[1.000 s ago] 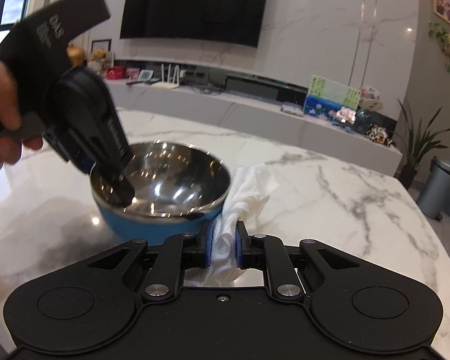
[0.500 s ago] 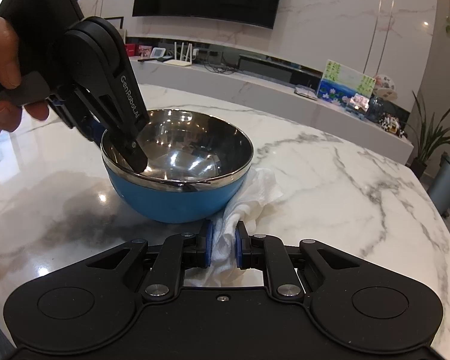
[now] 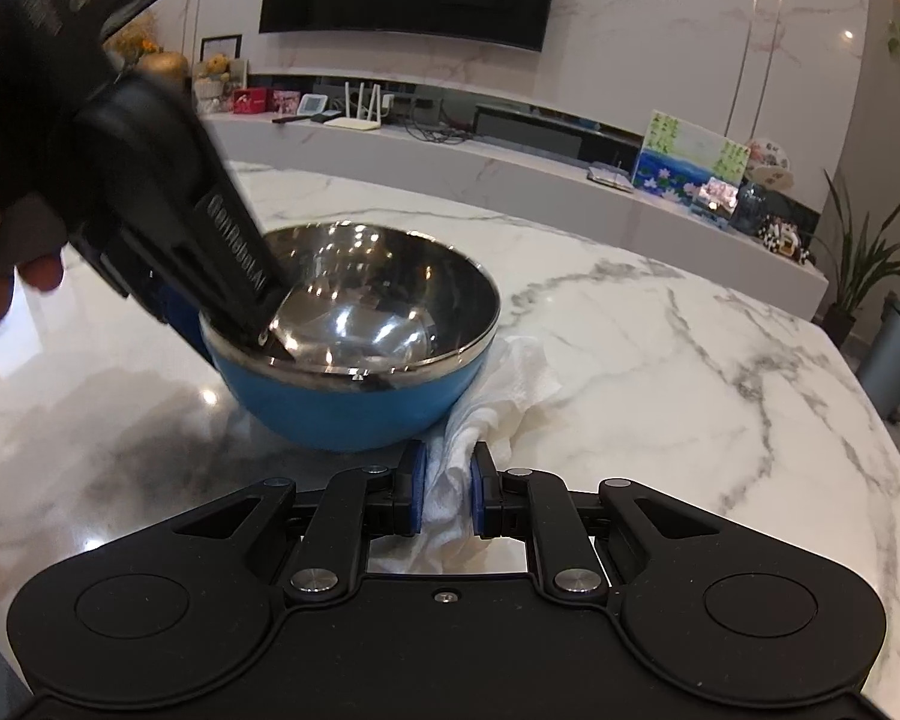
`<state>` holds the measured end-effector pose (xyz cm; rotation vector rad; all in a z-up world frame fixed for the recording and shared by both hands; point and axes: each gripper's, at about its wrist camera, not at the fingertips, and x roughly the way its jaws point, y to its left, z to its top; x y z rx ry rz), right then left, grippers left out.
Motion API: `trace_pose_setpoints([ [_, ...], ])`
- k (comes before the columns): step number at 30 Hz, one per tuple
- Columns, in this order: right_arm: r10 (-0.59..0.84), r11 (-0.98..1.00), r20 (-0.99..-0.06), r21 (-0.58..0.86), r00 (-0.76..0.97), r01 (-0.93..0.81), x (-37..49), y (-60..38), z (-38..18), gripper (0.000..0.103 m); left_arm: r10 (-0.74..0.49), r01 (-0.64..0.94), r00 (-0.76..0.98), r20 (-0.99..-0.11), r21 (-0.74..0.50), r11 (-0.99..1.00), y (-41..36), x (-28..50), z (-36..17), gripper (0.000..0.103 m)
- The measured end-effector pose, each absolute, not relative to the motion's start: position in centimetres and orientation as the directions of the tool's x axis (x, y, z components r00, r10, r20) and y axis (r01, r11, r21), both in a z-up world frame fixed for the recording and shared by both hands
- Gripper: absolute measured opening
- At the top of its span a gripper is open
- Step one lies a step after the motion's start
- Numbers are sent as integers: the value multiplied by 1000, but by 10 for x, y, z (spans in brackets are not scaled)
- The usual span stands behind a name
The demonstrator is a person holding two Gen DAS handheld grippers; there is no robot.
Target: Clean bowl
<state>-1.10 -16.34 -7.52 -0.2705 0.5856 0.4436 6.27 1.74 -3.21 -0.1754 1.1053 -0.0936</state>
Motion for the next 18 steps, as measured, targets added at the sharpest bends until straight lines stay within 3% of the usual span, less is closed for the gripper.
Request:
trace_pose_setpoints([
  [11,273,885,-630,-131,727,-447,35,-198,-63,12,-158,-8,460,-874,-182,983,16,60,-32,25],
  [14,239,901,-632,-138,737,-410,41,-201,-67,18,-159,-10,461,-873,-184,983,16,59,-32,25],
  [18,207,919,-620,-144,757,-368,46,-201,-59,35,-157,-10,465,-871,-182,983,15,59,-33,25],
])
